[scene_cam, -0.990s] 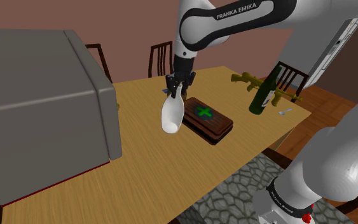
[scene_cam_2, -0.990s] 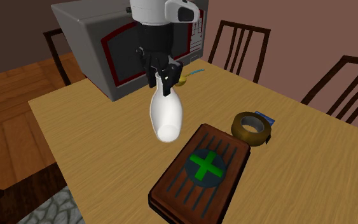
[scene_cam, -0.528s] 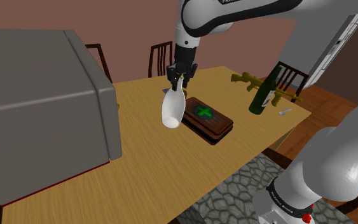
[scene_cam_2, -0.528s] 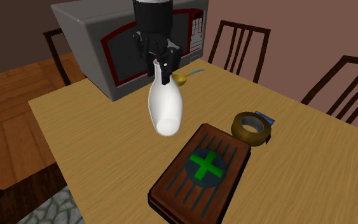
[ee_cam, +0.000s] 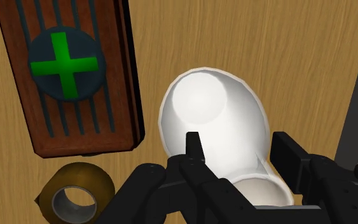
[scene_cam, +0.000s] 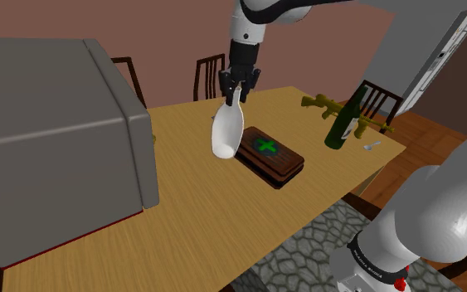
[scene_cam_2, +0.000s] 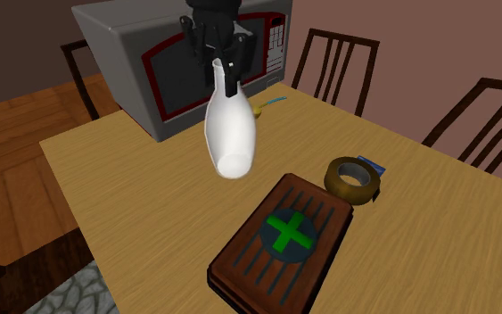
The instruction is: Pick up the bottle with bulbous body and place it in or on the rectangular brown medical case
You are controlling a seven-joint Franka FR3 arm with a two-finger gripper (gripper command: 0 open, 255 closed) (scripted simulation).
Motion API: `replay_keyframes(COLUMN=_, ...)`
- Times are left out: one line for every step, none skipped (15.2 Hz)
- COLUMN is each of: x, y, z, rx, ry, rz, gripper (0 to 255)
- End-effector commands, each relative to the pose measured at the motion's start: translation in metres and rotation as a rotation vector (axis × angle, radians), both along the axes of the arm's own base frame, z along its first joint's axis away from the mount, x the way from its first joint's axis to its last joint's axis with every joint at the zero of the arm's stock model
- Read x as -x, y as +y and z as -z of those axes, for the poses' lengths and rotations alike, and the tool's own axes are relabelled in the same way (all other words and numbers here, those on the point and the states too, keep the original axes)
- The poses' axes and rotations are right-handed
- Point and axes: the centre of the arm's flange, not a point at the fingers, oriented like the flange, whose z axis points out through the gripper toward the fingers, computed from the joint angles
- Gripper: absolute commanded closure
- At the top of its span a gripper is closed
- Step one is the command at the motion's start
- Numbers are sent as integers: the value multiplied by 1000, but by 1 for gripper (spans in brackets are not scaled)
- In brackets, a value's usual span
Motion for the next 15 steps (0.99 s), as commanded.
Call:
replay_keyframes(x=1, y=0, z=-11, rx=0, ry=0, rz=0, gripper=255)
replay_keyframes(x=1, y=0, z=-16, rx=0, ry=0, rz=0, gripper=255)
replay_keyframes(x=1, y=0, z=-21, rx=0, ry=0, rz=0, gripper=255)
replay_keyframes(x=1, y=0, z=-27, rx=0, ry=0, rz=0, gripper=255)
replay_keyframes(x=1, y=0, z=-32, rx=0, ry=0, rz=0, gripper=255)
replay_keyframes(x=1, y=0, z=-37, rx=0, ry=0, rz=0, gripper=255)
replay_keyframes(x=1, y=0, z=-42, rx=0, ry=0, rz=0, gripper=255)
replay_keyframes(x=1, y=0, z=-48, rx=0, ry=0, rz=0, gripper=255)
replay_keyframes(x=1, y=0, z=-53, rx=0, ry=0, rz=0, gripper=255)
replay_keyframes(x=1, y=0, z=-58, rx=0, ry=0, rz=0, gripper=255)
replay_keyframes(x=1, y=0, z=-63, rx=0, ry=0, rz=0, gripper=255)
replay_keyframes(x=1, y=0, z=-69, rx=0, ry=0, rz=0, gripper=255)
replay_keyframes(x=1, y=0, z=-74, rx=0, ry=0, rz=0, gripper=255)
replay_keyframes(x=1, y=0, z=-76, rx=0, ry=0, rz=0, gripper=255)
replay_keyframes(x=3, y=-11, z=-82, rx=0, ry=0, rz=0, gripper=255)
